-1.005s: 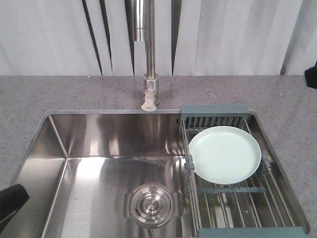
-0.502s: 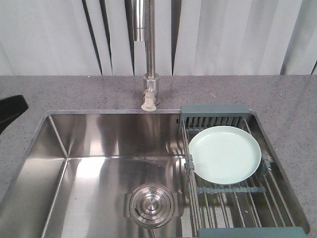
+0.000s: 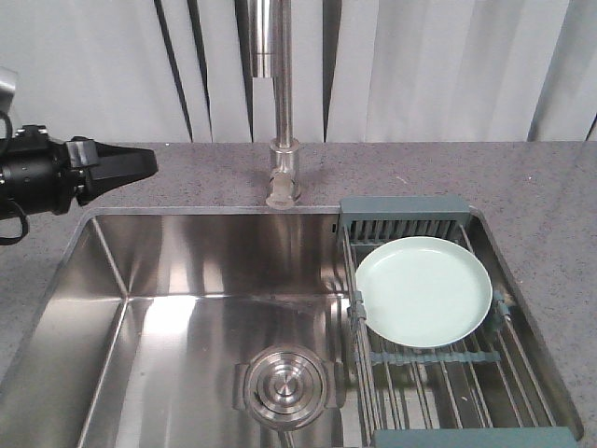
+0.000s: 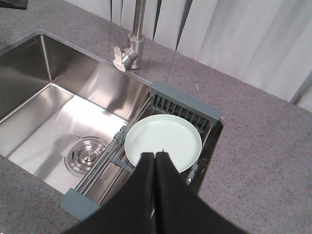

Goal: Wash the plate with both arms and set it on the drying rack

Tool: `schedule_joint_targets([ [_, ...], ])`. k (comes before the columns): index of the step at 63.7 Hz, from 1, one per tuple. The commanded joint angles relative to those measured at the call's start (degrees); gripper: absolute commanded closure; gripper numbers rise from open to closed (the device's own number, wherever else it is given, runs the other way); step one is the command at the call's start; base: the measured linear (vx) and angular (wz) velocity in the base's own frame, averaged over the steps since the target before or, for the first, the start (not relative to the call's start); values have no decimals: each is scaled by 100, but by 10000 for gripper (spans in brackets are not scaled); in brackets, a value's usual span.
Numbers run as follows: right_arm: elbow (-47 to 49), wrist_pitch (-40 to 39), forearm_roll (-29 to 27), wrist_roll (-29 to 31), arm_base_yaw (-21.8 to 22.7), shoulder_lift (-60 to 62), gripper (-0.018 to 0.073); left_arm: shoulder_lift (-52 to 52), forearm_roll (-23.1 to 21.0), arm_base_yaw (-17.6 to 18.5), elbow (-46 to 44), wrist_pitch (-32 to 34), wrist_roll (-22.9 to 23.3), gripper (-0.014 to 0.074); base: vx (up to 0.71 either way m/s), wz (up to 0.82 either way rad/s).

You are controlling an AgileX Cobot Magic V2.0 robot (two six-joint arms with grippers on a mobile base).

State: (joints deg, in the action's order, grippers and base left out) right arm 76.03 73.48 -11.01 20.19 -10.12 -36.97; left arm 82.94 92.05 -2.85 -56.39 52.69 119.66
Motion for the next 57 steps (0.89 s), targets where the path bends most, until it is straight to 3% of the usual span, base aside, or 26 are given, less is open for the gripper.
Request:
schedule_joint_targets([
  [1, 143, -25, 0, 55, 38, -50, 566, 182, -428, 145, -403, 279, 17, 603, 0, 0],
  [25, 143, -36, 20, 55, 38, -50, 566, 1623, -428, 1192, -1449, 130, 65, 603, 0, 0],
  [42, 143, -36, 102, 55, 38, -50, 566, 2491, -588, 1534, -2070, 112, 158, 603, 0, 0],
  [57, 143, -36, 253, 31, 38, -50, 566, 3107, -956, 1596, -2517, 84, 158, 603, 0, 0],
])
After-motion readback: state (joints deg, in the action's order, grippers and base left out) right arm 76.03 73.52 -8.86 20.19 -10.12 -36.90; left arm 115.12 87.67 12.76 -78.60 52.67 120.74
